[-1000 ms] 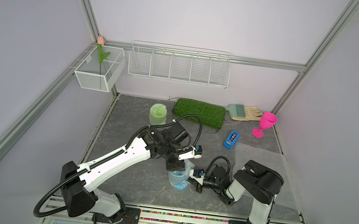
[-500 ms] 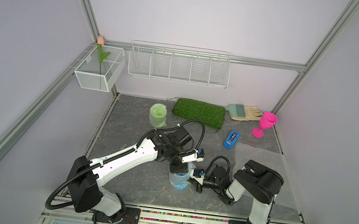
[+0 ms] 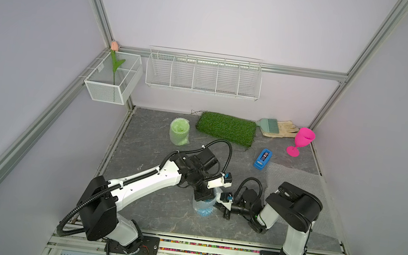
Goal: Wrap wine glasses in bubble wrap
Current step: Wrap the wine glass in bubble wrap, then pick up the bubble wrap from the center of the board.
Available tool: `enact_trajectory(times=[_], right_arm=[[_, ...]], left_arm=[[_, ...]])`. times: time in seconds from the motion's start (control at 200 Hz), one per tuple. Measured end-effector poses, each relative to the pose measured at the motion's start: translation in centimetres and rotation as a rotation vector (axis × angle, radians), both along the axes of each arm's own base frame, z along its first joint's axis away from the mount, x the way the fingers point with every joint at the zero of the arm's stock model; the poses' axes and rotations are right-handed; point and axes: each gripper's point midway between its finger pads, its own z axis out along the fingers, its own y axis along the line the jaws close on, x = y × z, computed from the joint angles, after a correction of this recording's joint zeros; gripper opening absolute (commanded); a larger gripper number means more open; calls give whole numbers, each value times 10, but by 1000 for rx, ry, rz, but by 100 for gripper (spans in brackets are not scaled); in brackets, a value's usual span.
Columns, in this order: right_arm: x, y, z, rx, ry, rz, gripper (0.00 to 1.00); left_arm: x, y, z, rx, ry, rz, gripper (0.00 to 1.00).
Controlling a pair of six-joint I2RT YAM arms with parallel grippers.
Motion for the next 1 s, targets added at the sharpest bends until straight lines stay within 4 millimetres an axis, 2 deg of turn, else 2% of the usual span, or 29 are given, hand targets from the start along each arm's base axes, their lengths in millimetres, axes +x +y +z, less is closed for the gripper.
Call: enact_trajectory(times=[0.12, 0.23, 0.39, 0.52, 0.615, 0.71, 0.875, 0.955, 1.0], right_arm=[[0, 0, 0, 1, 0, -1, 7], [0, 0, 0, 0, 2, -2, 7], [1, 0, -1, -2, 3, -4, 7], [1, 0, -1, -1, 2, -5, 7], [1, 0, -1, -1, 3, -5, 7], [1, 1, -2, -1, 6, -5, 7], [2, 1, -1, 0, 5, -5, 7], [2, 1, -2, 0, 5, -5, 7], [2, 1, -1, 0, 5, -5, 7]], left_arm=[[5, 7, 5, 47, -16, 35, 35], [14, 8, 33, 35, -67, 84, 43], [23, 17, 85, -69, -147, 246, 44], [37, 40, 105, -85, -167, 515, 43], [46, 58, 103, -44, -125, 740, 43], [47, 63, 92, -4, -47, 885, 45], [41, 65, 55, 77, 94, 1052, 55], [35, 67, 33, 120, 149, 1098, 54], [32, 67, 21, 144, 179, 1115, 49]])
